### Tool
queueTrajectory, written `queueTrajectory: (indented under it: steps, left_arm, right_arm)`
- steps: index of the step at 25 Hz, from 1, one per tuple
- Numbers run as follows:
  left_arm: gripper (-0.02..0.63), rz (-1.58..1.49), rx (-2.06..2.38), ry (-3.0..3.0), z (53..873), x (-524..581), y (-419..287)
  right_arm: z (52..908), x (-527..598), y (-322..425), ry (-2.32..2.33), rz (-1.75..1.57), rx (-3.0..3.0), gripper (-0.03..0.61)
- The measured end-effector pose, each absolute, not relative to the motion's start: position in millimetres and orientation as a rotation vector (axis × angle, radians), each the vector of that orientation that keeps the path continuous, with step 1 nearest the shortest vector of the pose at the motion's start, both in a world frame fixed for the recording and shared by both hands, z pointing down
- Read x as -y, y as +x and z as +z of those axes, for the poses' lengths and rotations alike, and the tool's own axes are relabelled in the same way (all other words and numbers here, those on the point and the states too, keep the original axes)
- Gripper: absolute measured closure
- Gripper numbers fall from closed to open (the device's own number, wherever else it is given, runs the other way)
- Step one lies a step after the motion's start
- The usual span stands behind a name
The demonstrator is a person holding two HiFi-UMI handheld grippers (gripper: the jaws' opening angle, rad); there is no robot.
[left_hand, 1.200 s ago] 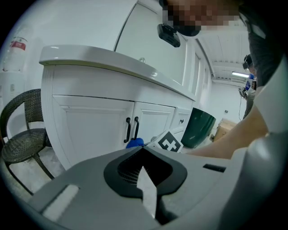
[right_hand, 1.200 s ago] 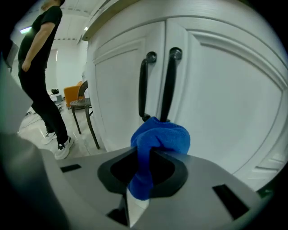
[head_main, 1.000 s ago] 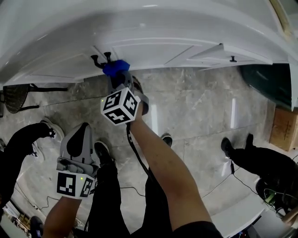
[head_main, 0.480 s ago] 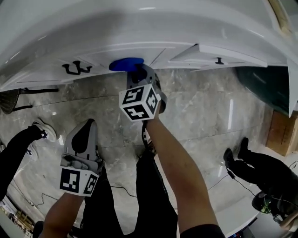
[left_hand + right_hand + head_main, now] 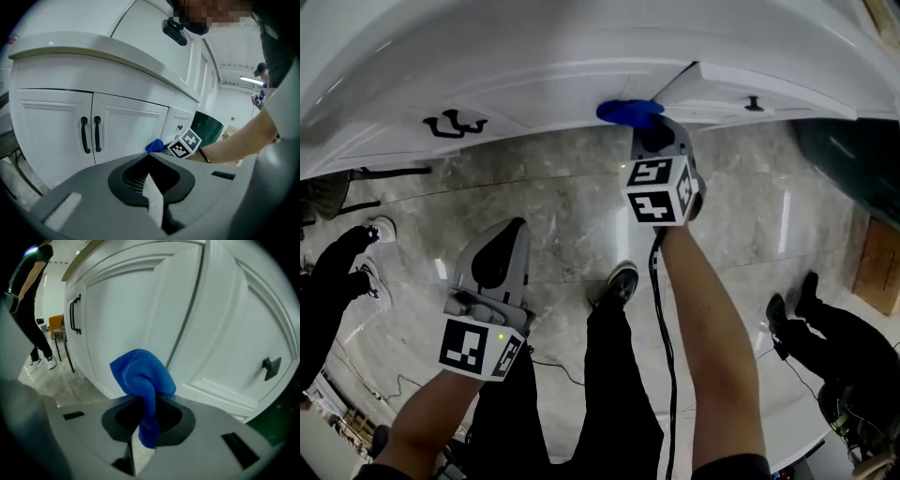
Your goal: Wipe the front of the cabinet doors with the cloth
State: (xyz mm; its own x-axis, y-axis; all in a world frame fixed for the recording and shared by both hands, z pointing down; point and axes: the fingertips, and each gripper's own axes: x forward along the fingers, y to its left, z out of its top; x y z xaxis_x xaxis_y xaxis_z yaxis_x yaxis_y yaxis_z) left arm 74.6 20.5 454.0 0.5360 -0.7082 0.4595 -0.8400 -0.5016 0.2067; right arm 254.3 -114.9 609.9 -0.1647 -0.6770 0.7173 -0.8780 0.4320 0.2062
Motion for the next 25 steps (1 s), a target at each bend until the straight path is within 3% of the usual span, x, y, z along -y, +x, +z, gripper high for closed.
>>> queueTrajectory:
  steps: [5,16,20,25]
  left_arm:
    - [0.615,0.437,1.281,2.366,451,-22,49]
    - [0.615,0.496,1.389,2.247,479,-59,-88]
    - [0.614,0.519,1.41,2.219,483,-65,-116]
    - [0.615,0.515,1.409,2.248,477,-51,-112]
  right_arm:
    - [604,95,226,1.309,0.364,1.923,0.526]
    - [657,81,0,1.133,0.557,2.09,0.526]
    - [662,96,-15,1.143,0.578,2.076,0.526]
    - [666,113,18,1.22,0.633,2.038,0.526]
